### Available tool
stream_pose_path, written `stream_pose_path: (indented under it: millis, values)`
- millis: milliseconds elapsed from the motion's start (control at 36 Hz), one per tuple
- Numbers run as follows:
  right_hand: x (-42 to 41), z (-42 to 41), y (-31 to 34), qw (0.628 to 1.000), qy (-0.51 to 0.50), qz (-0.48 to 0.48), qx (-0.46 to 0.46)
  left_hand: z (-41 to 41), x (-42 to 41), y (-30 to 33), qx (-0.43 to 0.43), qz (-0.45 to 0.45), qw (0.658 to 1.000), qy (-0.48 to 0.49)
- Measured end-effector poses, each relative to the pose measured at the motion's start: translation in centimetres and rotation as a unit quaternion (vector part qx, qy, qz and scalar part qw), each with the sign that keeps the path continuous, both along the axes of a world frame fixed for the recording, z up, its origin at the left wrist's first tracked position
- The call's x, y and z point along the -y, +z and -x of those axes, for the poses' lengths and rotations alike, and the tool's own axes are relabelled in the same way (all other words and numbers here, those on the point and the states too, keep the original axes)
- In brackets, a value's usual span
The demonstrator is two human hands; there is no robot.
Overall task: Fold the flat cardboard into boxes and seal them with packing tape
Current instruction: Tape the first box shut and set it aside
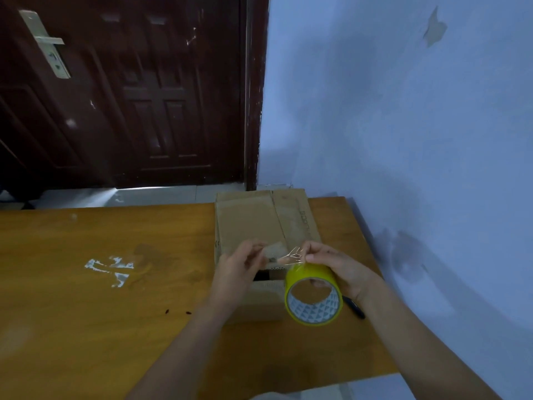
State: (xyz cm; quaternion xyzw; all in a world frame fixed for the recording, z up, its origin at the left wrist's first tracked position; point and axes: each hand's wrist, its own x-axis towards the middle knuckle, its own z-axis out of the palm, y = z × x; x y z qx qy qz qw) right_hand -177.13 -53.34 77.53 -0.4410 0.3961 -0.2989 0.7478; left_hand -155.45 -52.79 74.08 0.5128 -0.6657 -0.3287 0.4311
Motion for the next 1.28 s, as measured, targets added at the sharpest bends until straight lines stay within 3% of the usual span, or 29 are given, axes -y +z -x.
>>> stream_pose_path:
  millis: [250, 417, 639, 1111, 1278]
  values:
    - [-0.3, -0.9, 1.0, 1.0, 0.007, -0.001, -0.007, 0.3, -1.1, 0.5, -0.123, -0.035, 0.991, 0.025]
    - [0.1, -1.4, 1.0, 1.0, 0.002, 0.003, 0.011, -0.1, -1.6, 0.7, -0.101, -0.041, 0.994, 0.008]
    - [0.4, -2.2, 0.9, 1.0, 0.023, 0.007, 0.001, -0.2, -2.1, 1.6, -0.258, -0.113, 0.959, 0.008]
    - [0.8, -2.8, 0.7, 0.999, 0.035, 0.007, 0.006, -1.2, -1.9, 2.2, -0.274, -0.161, 0.948, 0.002]
    - [1.0, -2.7, 0.7, 0.998, 0.054, 0.015, -0.004, -2.1, -1.2, 1.7, -0.194, -0.162, 0.968, 0.006]
